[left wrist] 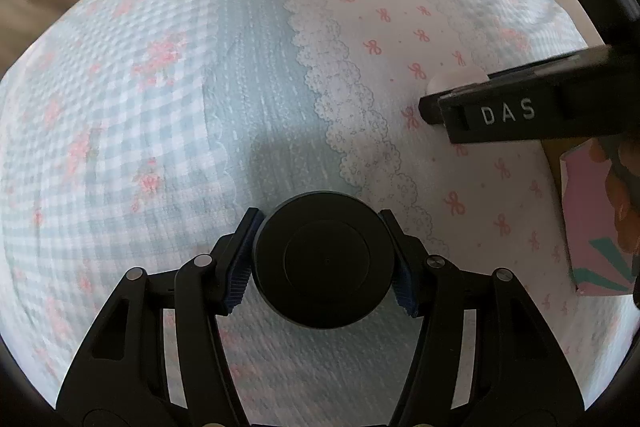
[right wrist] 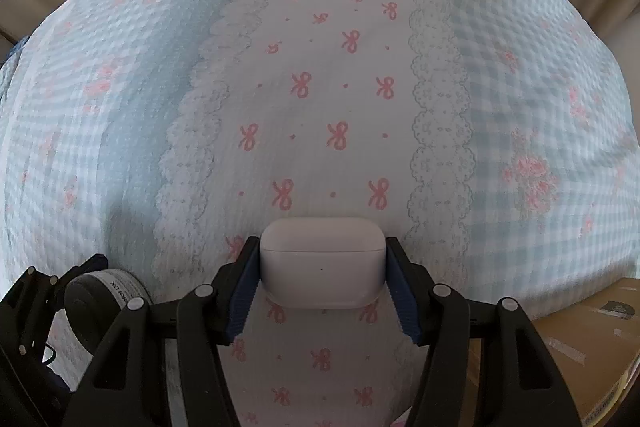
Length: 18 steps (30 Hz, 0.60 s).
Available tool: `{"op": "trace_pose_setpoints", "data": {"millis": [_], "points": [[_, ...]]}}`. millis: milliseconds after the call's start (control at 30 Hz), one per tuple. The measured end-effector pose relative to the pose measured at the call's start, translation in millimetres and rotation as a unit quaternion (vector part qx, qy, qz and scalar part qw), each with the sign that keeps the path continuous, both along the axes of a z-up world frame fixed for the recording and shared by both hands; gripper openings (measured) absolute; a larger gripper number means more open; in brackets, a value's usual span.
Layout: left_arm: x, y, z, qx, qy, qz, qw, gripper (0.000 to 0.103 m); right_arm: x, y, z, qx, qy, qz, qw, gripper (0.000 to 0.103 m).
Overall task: Organize rigid objects
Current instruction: 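Grasp the black-lidded jar with the left tool while the right tool grasps the earbud case, then carry the black-lidded jar and earbud case into the cardboard box and release both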
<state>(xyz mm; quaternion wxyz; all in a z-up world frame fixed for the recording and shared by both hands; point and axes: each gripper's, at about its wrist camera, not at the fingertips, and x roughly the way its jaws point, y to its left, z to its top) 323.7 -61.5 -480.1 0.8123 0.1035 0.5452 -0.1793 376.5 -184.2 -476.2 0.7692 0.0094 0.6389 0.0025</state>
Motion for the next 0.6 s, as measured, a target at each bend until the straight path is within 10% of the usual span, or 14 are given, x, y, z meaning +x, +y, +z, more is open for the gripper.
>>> {"op": "trace_pose_setpoints", "data": {"millis": [600], "points": [[-51.6, 40.1, 108.1, -0.029, -0.033, 0.020, 0.9989, 0.055, -71.6, 10.0, 112.8, 0.038, -0.080, -0.011, 0.996, 0.056]]}}
